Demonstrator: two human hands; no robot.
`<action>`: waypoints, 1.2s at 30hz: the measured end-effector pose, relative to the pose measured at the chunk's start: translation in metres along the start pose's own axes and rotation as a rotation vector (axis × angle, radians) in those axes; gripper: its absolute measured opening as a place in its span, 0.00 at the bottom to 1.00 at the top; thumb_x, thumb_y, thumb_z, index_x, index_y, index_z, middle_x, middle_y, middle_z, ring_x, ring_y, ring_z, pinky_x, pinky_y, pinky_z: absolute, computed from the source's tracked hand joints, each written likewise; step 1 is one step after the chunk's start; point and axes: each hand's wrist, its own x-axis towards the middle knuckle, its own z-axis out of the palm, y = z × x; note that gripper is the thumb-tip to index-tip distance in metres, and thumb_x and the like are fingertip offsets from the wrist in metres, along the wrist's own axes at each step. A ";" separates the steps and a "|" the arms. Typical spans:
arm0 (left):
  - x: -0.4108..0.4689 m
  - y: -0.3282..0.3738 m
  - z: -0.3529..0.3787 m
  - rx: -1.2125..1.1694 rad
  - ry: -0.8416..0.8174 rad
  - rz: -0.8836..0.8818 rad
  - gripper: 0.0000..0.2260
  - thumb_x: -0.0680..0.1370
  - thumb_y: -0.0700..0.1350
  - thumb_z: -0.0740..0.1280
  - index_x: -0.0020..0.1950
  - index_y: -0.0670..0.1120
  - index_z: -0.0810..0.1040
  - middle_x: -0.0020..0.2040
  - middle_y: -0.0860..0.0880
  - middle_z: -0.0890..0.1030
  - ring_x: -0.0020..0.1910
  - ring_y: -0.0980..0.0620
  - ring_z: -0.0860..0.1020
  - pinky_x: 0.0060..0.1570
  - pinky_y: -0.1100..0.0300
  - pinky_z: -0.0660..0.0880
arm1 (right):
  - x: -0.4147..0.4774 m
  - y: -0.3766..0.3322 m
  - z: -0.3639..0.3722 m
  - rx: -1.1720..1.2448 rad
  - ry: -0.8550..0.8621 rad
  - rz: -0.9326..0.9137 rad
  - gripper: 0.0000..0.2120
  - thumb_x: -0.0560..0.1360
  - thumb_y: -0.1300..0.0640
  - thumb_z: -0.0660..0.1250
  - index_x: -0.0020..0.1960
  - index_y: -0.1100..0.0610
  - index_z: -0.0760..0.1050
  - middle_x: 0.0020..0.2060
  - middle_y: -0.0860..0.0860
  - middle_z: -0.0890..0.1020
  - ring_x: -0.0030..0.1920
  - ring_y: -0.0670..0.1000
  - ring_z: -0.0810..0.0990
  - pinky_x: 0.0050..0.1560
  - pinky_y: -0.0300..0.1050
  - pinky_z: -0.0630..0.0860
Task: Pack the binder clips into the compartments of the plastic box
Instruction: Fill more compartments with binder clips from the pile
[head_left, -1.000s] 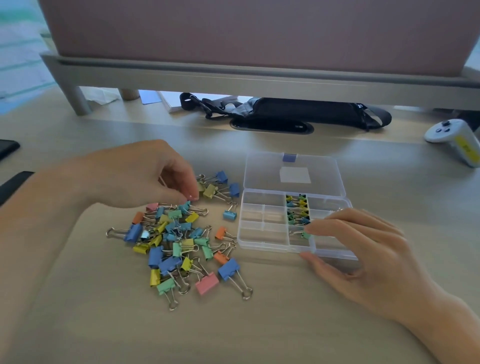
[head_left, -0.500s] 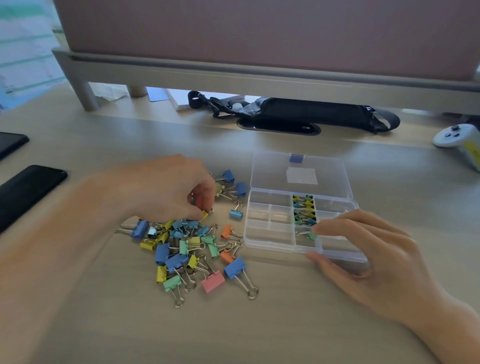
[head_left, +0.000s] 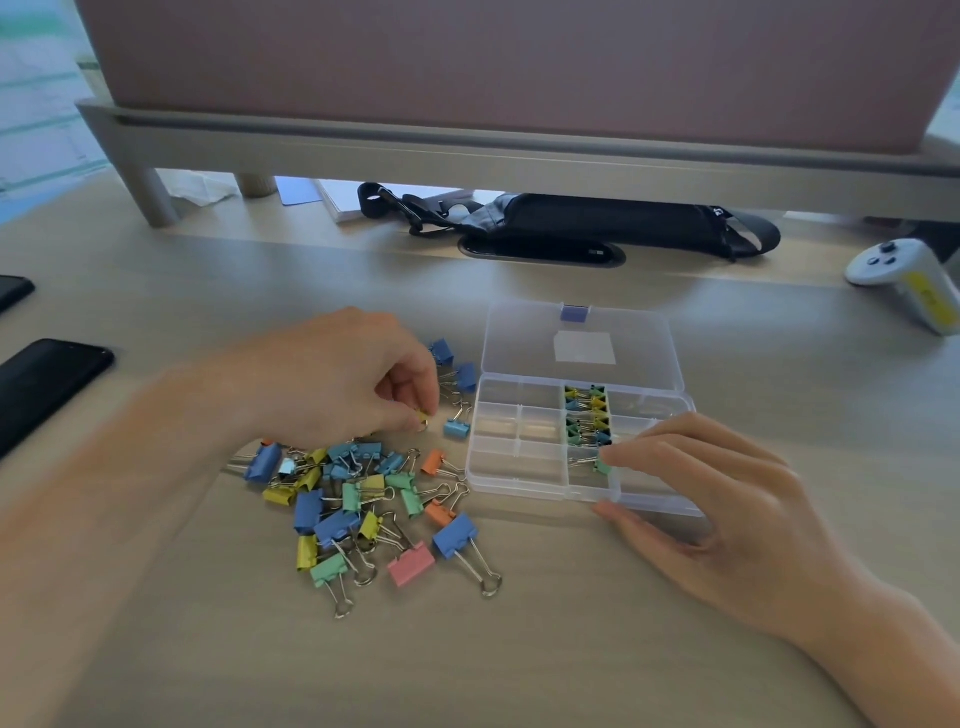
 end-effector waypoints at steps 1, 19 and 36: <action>0.001 0.004 0.000 -0.053 0.038 0.031 0.03 0.78 0.50 0.73 0.47 0.60 0.83 0.39 0.65 0.80 0.40 0.66 0.77 0.39 0.74 0.70 | 0.000 0.000 0.000 0.006 -0.003 -0.006 0.10 0.77 0.53 0.75 0.55 0.59 0.85 0.47 0.47 0.85 0.48 0.51 0.82 0.50 0.47 0.81; 0.010 0.082 0.048 -0.712 0.199 0.126 0.10 0.77 0.42 0.75 0.53 0.56 0.83 0.43 0.55 0.87 0.42 0.57 0.86 0.53 0.50 0.83 | 0.005 -0.007 -0.001 0.179 0.145 0.219 0.09 0.73 0.57 0.76 0.51 0.57 0.82 0.46 0.43 0.84 0.50 0.39 0.81 0.55 0.28 0.73; 0.006 0.086 0.054 -0.228 0.300 0.136 0.03 0.75 0.49 0.76 0.46 0.57 0.86 0.35 0.67 0.77 0.45 0.72 0.75 0.42 0.79 0.68 | 0.008 -0.004 0.002 0.140 0.088 0.179 0.06 0.72 0.64 0.73 0.44 0.55 0.85 0.40 0.42 0.83 0.43 0.43 0.80 0.47 0.33 0.74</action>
